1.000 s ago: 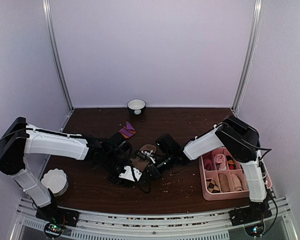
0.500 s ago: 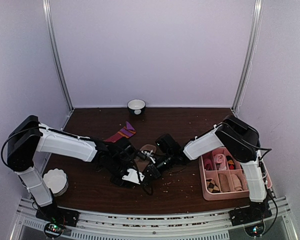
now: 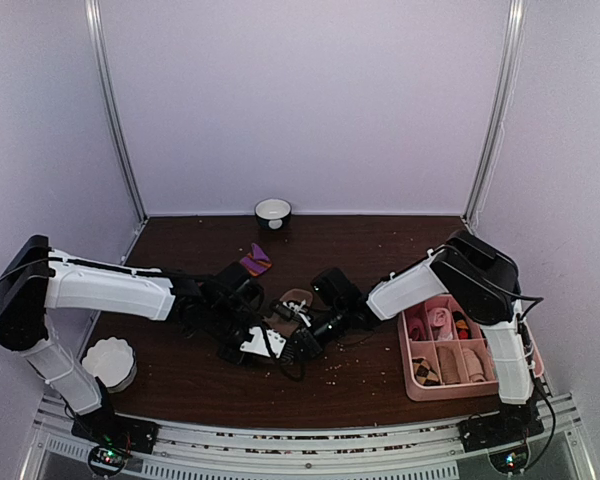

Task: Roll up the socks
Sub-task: Roll the sock at the center of the board.

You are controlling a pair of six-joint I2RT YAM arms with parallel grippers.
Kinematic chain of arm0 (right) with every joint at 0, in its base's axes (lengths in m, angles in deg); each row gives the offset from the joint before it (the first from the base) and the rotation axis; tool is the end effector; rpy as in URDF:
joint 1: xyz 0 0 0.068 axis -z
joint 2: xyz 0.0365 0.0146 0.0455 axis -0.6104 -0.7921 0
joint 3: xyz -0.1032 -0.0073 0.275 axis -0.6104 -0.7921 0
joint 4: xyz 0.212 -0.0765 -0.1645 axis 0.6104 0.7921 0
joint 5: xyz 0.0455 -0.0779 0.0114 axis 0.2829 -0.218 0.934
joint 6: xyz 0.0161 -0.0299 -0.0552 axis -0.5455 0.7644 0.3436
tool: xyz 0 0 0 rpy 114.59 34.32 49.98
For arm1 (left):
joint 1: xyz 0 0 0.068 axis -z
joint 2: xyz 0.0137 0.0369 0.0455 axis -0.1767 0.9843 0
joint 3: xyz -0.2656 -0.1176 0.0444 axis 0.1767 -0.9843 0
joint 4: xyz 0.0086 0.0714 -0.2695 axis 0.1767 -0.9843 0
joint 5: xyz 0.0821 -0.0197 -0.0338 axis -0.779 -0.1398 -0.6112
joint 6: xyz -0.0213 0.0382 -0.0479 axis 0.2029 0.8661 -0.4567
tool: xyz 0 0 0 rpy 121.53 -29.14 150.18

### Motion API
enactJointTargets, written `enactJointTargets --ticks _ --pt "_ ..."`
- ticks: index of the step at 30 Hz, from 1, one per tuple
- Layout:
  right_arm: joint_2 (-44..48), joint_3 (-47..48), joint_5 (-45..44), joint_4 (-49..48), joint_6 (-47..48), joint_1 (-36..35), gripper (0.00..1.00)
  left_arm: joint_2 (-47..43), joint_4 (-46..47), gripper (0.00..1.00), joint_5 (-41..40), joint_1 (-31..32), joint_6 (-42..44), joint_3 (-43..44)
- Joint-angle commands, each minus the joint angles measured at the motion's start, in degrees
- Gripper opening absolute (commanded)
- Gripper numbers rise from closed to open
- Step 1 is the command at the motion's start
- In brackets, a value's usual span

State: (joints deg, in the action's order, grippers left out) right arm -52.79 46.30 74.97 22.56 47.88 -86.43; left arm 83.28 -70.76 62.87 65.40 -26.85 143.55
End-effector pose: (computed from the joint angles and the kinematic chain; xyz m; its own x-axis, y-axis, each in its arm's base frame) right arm 0.2645 0.3682 0.0771 -0.6399 -0.5805 -0.5035 -0.6376 0.0353 0.7696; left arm 0.1836 -0.2770 0.1732 0.3207 0.8626 -0.3912 0.9365 -0.2269 0.2675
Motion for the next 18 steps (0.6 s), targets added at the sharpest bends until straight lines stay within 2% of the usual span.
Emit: enactJointTargets --ticks 1,7,14,18 --pt "-7.44 -4.88 -9.31 16.64 -1.47 1.14 0.00 3.08 0.85 0.45 -0.55 -0.11 -0.83 0.01" --pt "-7.18 -4.70 -9.40 17.55 -1.34 1.13 0.00 5.78 2.47 0.41 -3.14 -0.11 -1.15 0.06" --pt "-6.66 -4.31 -9.70 18.42 -1.47 1.23 0.00 9.54 2.79 0.30 -5.78 -0.90 -1.72 1.91" --pt "-5.57 -4.34 -9.60 18.08 -2.35 1.30 0.00 11.88 -1.27 0.18 -6.12 -0.91 -1.44 4.51"
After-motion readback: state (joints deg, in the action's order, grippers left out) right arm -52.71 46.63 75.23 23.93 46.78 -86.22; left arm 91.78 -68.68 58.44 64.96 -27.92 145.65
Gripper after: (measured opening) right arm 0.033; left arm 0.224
